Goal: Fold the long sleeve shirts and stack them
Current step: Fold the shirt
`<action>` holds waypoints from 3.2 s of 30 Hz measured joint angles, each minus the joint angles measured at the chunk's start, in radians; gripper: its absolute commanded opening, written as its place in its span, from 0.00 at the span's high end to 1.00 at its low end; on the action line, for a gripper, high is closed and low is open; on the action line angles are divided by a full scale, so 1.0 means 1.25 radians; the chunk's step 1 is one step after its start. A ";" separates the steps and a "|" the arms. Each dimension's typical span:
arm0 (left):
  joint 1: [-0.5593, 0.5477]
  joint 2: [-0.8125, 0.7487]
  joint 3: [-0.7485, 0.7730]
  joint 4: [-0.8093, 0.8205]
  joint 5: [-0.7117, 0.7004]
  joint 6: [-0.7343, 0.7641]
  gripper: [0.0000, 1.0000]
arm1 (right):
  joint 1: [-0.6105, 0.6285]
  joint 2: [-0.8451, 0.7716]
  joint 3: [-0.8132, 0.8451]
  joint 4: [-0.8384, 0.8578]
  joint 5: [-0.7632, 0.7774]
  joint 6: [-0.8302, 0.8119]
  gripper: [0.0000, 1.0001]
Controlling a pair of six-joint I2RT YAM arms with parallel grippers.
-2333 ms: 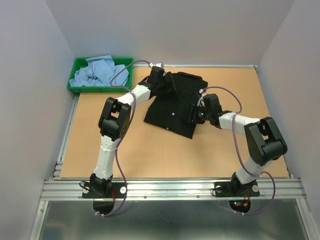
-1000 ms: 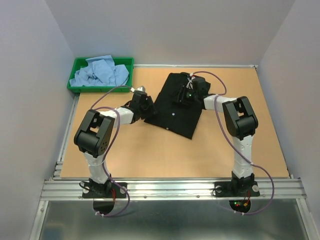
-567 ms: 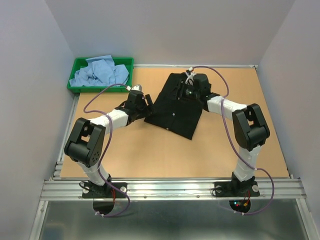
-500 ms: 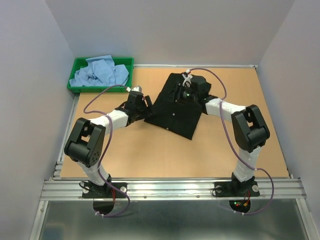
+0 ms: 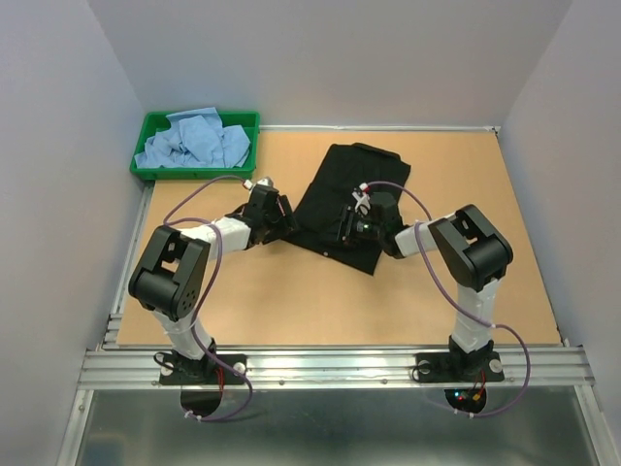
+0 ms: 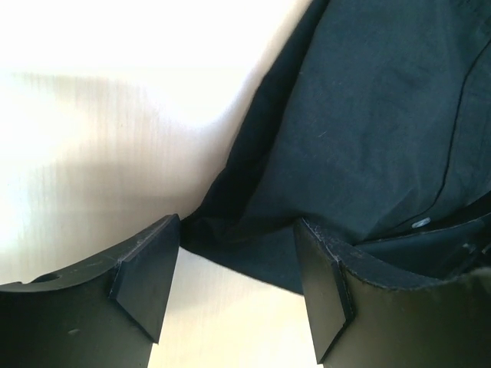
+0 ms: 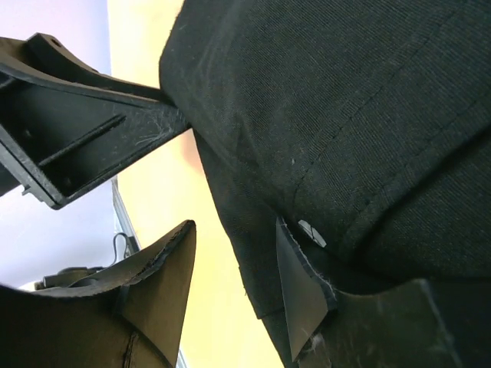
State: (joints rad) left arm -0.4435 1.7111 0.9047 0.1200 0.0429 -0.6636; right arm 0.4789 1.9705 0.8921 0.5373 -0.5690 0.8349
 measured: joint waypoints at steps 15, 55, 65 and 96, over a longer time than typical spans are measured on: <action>0.000 -0.101 0.054 -0.032 0.091 0.007 0.41 | -0.013 -0.157 -0.057 -0.145 0.000 -0.133 0.47; -0.062 0.110 0.367 0.008 0.038 0.235 0.19 | -0.143 -0.432 -0.045 -0.455 0.302 -0.194 0.51; -0.079 0.336 0.573 0.043 0.043 0.408 0.27 | -0.136 -0.466 -0.123 -0.567 0.307 -0.186 0.68; -0.073 0.225 0.279 -0.009 0.090 0.186 0.27 | -0.302 -0.184 0.112 -0.678 0.534 -0.275 0.77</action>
State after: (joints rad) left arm -0.5350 1.9926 1.2530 0.1081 0.1551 -0.4316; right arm 0.1013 1.7401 1.0321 -0.3099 0.0982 0.4915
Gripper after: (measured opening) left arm 0.703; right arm 0.226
